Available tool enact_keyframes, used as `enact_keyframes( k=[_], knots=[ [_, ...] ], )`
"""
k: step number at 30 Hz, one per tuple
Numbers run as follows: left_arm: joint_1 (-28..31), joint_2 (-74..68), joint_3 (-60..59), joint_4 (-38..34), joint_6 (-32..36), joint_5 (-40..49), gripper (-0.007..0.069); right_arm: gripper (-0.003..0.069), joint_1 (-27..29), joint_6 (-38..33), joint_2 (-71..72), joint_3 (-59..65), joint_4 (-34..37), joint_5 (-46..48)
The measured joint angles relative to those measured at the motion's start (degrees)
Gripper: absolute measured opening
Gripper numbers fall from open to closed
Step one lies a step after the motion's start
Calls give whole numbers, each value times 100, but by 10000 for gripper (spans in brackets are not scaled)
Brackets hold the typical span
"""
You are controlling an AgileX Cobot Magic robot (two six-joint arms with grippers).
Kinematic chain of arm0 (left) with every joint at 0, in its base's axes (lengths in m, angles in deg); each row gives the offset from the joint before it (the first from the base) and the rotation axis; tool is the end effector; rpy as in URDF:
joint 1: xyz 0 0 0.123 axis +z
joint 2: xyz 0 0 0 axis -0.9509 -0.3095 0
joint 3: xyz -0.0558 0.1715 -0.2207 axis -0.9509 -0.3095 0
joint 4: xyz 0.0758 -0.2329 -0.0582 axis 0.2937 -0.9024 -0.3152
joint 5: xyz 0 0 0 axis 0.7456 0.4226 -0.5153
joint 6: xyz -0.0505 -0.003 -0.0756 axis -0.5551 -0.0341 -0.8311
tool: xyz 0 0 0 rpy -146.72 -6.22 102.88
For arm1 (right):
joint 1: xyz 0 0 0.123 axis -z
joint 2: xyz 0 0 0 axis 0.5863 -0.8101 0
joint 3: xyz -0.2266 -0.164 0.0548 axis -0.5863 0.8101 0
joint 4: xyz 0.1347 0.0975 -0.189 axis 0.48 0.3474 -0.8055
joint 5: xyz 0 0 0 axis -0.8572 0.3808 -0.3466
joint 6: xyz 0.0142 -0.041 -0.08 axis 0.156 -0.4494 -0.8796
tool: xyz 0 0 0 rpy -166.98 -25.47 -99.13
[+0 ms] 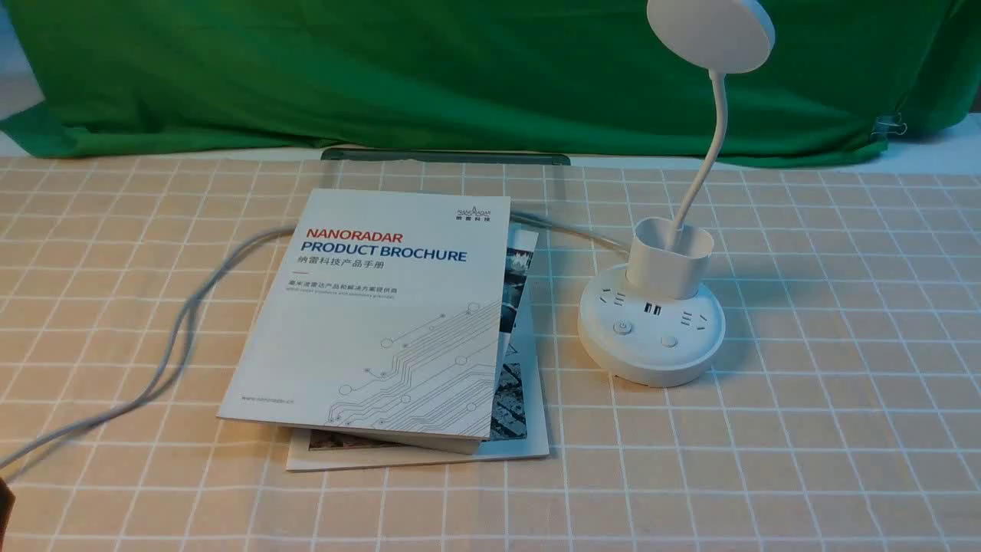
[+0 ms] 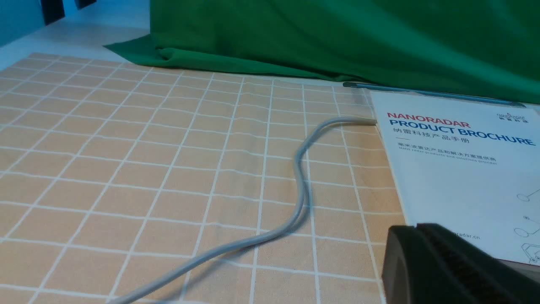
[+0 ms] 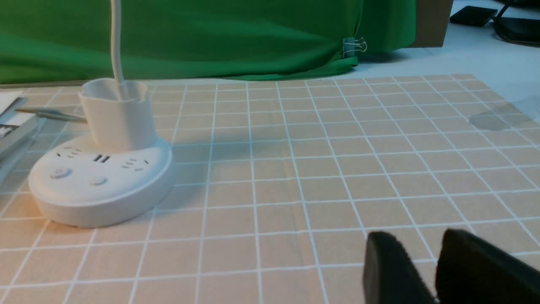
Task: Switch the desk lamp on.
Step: Use the right arm to press the button switch on the lamp holder
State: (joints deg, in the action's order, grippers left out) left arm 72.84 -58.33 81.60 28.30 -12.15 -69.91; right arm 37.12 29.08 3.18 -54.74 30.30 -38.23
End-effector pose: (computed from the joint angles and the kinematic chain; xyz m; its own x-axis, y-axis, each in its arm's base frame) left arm 0.0556 -0.0007 0.1916 -0.1336 -0.1024 -0.9857 -0.0112 0.9947 -0.1018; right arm 0.0560 -0.0032 0.1890 -0.1478 0.0428 -0.9881 0.0484 0.9982 0.0360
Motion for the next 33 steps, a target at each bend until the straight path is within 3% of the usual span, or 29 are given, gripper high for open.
enact_keyframes(
  k=[30, 33],
  knots=[
    [0, 0, 0, 0, 0, 0, 21, 241, 0, 8, 0, 0, 0, 6],
    [0, 0, 0, 0, 0, 0, 21, 241, 0, 489, 0, 0, 342, 1]
  ],
)
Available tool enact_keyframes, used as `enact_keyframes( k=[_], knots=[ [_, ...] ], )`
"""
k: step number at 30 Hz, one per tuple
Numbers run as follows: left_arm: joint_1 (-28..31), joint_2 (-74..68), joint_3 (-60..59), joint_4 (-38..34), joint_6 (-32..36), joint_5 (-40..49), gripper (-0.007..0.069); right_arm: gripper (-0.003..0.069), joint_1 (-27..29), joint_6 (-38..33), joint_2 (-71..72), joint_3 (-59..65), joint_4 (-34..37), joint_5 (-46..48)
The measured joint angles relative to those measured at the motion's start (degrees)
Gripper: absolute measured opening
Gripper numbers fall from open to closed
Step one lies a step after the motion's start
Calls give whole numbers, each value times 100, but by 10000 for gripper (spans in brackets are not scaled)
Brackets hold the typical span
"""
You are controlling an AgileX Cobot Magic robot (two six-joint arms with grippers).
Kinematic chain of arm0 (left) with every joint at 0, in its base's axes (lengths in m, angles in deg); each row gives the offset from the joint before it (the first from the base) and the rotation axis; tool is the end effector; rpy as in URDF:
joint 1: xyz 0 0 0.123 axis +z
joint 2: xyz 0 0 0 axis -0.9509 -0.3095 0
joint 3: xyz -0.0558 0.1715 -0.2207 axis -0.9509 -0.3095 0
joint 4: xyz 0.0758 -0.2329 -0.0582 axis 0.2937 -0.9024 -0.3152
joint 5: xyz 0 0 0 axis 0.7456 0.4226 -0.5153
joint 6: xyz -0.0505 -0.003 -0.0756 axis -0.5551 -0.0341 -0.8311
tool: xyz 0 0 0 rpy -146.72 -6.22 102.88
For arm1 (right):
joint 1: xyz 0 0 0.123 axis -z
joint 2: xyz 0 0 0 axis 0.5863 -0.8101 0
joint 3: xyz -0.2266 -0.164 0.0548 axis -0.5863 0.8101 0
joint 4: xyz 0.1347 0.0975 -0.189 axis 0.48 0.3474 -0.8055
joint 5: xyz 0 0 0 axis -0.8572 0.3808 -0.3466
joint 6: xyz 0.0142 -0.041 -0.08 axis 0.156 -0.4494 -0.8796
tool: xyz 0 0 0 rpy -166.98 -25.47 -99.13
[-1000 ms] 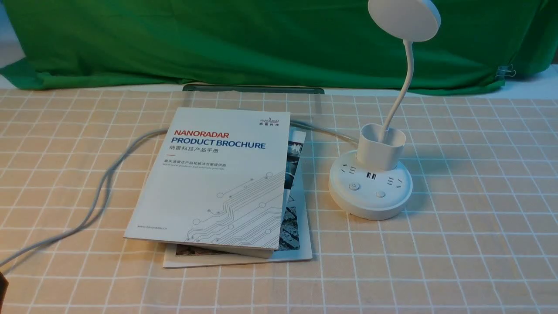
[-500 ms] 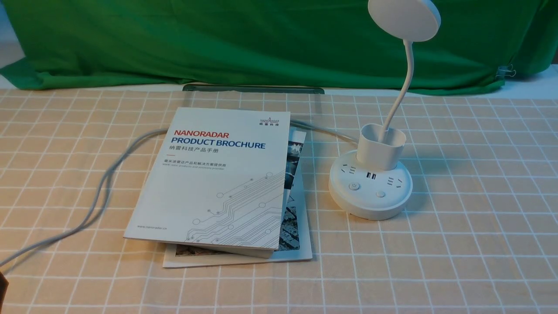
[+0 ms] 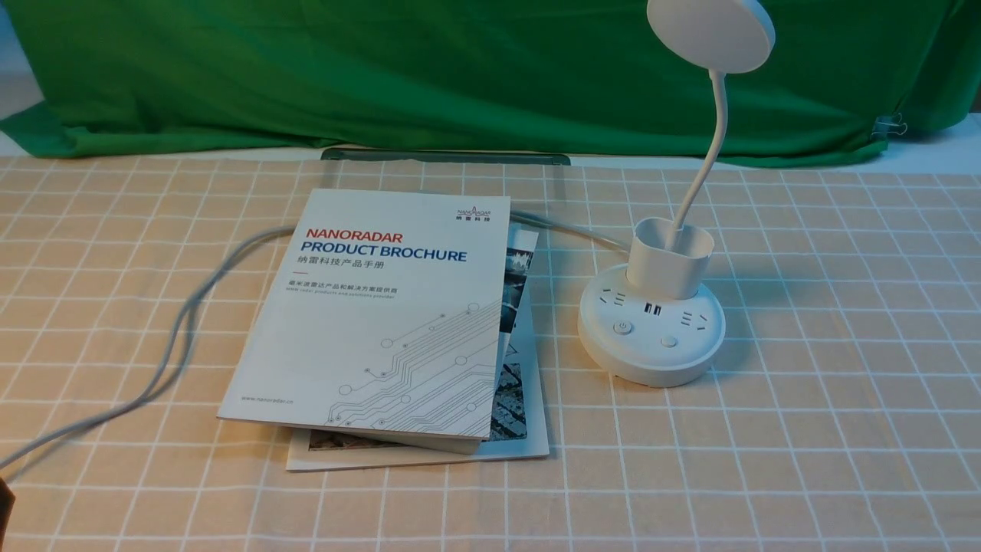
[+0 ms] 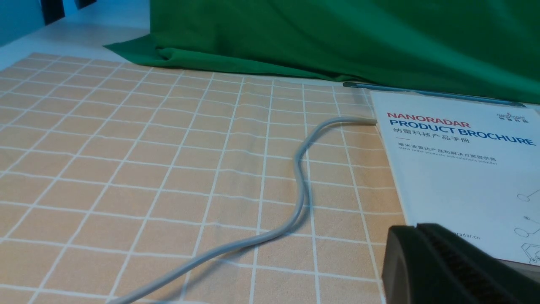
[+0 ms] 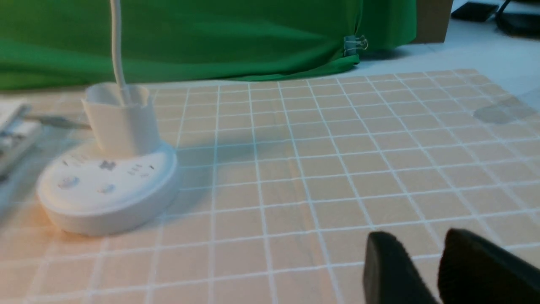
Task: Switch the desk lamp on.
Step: Use the right arm to press the button switch on the lamp holder
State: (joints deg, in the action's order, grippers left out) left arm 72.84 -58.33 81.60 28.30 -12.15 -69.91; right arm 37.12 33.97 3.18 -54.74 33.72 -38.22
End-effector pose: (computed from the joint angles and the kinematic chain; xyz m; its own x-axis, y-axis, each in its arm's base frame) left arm 0.0556 -0.0007 0.1916 -0.1336 -0.1024 -0.9857 -0.0112 0.9947 -0.1018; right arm 0.0560 -0.0020 0.1889 -0.1427 0.1852 -0.9723 0.0563 0.9823 0.1789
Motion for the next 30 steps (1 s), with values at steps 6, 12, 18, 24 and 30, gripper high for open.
enact_keyframes(
  k=[6, 12, 18, 24, 30],
  knots=[
    [0, 0, 0, 0, 0, 0, 21, 241, 0, 2422, 0, 0, 1386, -6],
    [0, 0, 0, 0, 0, 0, 21, 241, 0, 3707, 0, 0, 1290, -27],
    [0, 0, 0, 0, 0, 0, 21, 241, 0, 3217, 0, 0, 987, -125],
    [0, 0, 0, 0, 0, 0, 21, 205, 0, 2257, 0, 0, 1118, -355],
    [0, 0, 0, 0, 0, 0, 21, 32, -340, 935, -62, -790, 1171, -149]
  ],
)
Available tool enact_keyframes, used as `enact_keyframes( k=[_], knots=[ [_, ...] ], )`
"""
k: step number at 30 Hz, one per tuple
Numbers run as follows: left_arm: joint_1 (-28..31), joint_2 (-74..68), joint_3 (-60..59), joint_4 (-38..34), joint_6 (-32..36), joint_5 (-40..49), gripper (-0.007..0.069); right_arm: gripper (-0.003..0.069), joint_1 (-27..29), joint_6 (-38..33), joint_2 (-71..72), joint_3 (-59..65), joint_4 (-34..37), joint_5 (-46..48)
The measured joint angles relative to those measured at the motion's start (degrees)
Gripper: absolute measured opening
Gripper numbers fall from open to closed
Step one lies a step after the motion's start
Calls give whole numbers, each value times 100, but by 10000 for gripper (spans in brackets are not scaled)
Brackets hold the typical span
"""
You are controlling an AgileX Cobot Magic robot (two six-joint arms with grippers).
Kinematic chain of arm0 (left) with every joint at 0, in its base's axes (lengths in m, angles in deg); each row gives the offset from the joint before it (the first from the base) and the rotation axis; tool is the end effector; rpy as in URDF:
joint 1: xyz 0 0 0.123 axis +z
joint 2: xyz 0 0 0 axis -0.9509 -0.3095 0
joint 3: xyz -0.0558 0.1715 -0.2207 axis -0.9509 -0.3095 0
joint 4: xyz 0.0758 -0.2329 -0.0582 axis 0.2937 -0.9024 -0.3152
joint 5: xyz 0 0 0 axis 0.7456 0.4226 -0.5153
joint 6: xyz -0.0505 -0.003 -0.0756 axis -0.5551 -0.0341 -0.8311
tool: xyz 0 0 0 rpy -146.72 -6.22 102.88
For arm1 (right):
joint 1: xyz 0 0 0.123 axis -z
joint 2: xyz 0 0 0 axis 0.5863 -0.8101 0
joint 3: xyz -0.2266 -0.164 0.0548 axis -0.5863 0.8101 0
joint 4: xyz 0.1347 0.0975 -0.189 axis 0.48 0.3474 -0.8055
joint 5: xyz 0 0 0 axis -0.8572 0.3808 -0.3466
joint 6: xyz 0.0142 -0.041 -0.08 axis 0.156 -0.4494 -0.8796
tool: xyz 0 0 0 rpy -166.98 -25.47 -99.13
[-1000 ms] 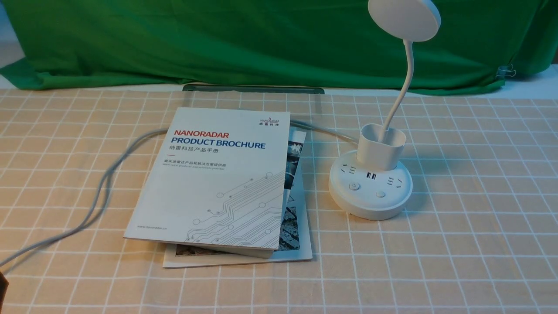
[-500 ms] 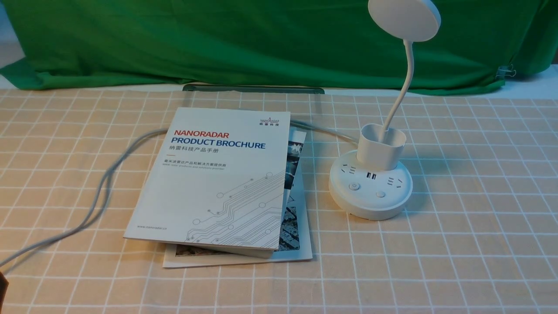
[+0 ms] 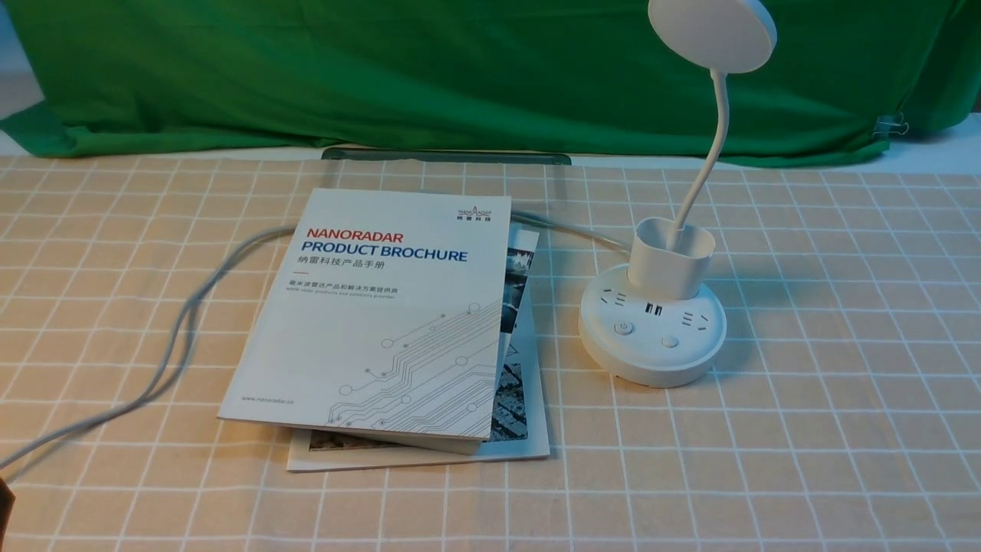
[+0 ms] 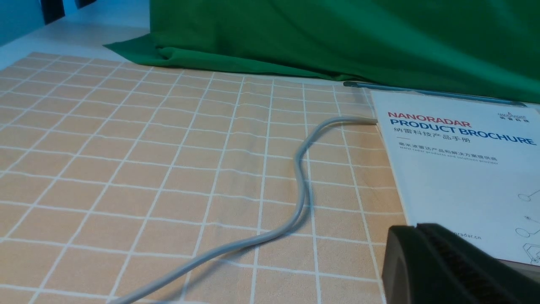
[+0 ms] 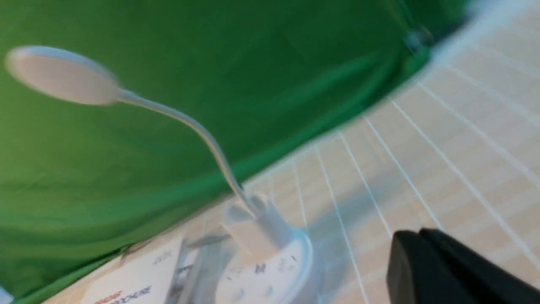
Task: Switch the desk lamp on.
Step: Use the right arm to press the button switch on the lamp holder
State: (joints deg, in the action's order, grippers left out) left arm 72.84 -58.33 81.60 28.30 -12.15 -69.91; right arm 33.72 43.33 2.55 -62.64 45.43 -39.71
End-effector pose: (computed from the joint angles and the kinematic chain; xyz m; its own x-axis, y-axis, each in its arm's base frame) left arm 0.0556 -0.0007 0.1916 -0.1336 -0.1024 -0.9857 -0.0112 0.9947 -0.1018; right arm 0.0503 0.0049 0.2372 -0.0333 0.5187 -0.8543 -0.0630 0.8520 0.5197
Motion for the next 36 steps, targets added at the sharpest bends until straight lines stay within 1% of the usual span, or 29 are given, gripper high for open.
enact_keyframes(
  k=[2, 3, 6, 9, 12, 14, 17, 18, 19, 22, 27, 36],
  knots=[
    [0, 0, 0, 0, 0, 0, 21, 29, -141, -711, -253, -541, 0, 120],
    [0, 0, 0, 0, 0, 0, 21, 29, -250, -1326, -539, -945, 0, 268],
    [0, 0, 0, 0, 0, 0, 21, 27, -437, -2504, -1449, -1976, 0, 758],
    [0, 0, 0, 0, 0, 0, 21, 27, -608, -3935, -2497, -3049, 8, 1723],
    [0, 0, 0, 0, 0, 0, 21, 27, -780, -5164, -3573, -4002, 43, 2838],
    [0, 0, 0, 0, 0, 0, 21, 27, -913, -5649, -4267, -4510, 61, 3602],
    [0, 0, 0, 0, 0, 0, 21, 27, -1188, -5800, -5401, -5173, 52, 4190],
    [0, 0, 0, 0, 0, 0, 21, 27, -1242, -5800, -5532, -5235, 34, 4231],
    [0, 0, 0, 0, 0, 0, 21, 27, -1357, -5800, -6047, -5429, 2, 4327],
    [0, 0, 0, 0, 0, 0, 21, 27, -1510, -5729, -6832, -5623, -24, 4369],
    [0, 0, 0, 0, 0, 0, 21, 27, -1723, -5336, -8284, -6038, -43, 4025],
    [0, 0, 0, 0, 0, 0, 21, 27, -2019, -4857, -9817, -6605, -49, 3344]
  ],
)
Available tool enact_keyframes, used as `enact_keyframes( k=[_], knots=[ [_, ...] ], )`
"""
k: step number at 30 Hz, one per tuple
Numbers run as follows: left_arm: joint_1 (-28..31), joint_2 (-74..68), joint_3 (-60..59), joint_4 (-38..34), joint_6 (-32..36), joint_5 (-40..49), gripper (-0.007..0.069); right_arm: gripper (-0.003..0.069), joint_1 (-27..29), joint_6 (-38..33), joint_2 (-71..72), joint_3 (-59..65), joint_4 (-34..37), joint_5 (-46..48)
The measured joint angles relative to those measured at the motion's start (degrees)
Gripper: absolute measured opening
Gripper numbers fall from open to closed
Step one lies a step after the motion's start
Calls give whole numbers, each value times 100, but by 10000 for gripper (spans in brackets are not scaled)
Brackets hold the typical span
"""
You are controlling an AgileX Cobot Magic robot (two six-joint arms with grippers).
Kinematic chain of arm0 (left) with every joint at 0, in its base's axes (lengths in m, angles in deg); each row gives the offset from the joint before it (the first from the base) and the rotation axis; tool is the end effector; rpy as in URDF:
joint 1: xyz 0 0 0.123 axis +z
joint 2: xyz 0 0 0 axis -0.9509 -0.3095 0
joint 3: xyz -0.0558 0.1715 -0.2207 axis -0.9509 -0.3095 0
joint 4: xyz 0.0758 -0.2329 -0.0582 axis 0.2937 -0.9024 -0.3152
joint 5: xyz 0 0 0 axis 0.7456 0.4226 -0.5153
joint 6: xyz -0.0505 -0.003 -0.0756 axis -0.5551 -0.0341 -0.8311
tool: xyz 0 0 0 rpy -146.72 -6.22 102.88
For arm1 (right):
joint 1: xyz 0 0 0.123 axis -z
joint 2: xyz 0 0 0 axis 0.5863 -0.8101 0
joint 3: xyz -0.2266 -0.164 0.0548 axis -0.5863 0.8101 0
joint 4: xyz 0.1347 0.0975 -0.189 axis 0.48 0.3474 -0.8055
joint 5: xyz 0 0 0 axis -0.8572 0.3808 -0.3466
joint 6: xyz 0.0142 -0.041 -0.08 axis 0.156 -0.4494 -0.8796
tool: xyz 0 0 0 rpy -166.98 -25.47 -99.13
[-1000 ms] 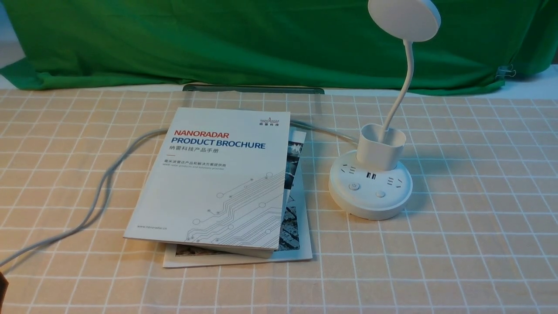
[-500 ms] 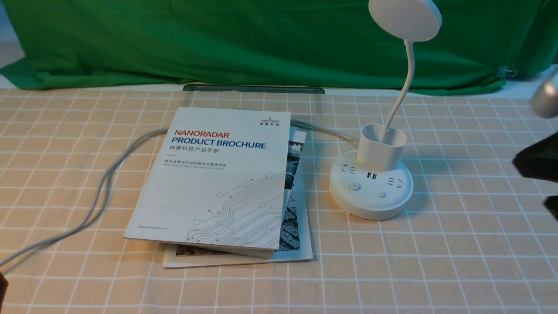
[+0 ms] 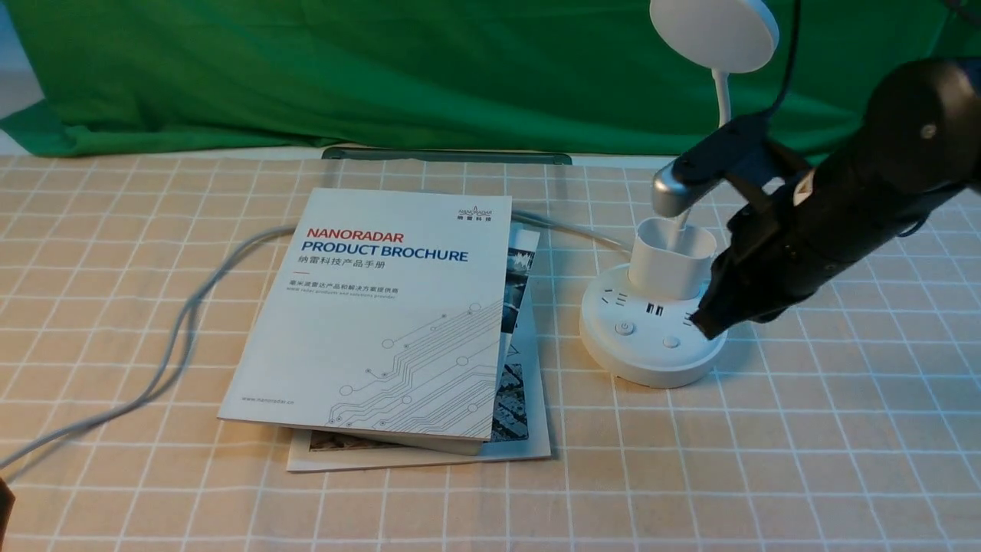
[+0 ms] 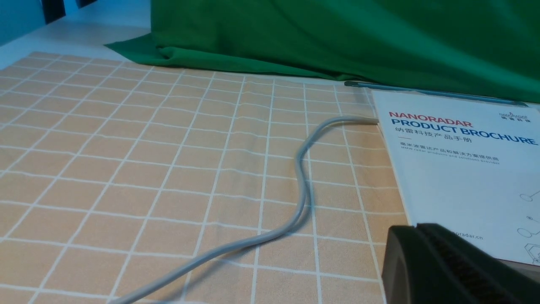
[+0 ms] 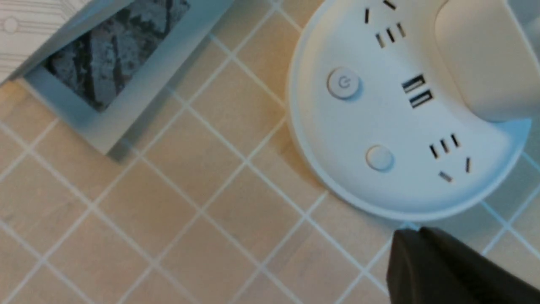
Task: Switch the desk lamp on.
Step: Use the right arm to press the button switch on the lamp holder
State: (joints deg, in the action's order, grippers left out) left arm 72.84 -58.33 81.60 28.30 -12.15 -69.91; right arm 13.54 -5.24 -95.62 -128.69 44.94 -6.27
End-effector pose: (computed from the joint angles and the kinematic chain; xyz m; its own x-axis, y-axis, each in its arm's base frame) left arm 0.0556 -0.0007 0.1916 -0.1336 -0.1024 -0.9857 -0.0112 0.9947 -0.1018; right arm 0.3313 0.1472 0.2463 -0.6419 -0.6347 -0.4302 -0.6852 0.7267 -0.0498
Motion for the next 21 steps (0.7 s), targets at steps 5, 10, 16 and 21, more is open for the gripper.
enact_keyframes(
  k=[5, 10, 16, 21],
  knots=[
    [0, 0, 0, 0, 0, 0, 21, 27, -23, 21, -465, -30, 6, -391],
    [0, 0, 0, 0, 0, 0, 21, 29, -30, 25, -737, -30, -1, -747],
    [0, 0, 0, 0, 0, 0, 21, 29, -36, 25, -864, -35, -6, -983],
    [0, 0, 0, 0, 0, 0, 21, 29, -36, 28, -959, -35, -31, -1006]
  ],
)
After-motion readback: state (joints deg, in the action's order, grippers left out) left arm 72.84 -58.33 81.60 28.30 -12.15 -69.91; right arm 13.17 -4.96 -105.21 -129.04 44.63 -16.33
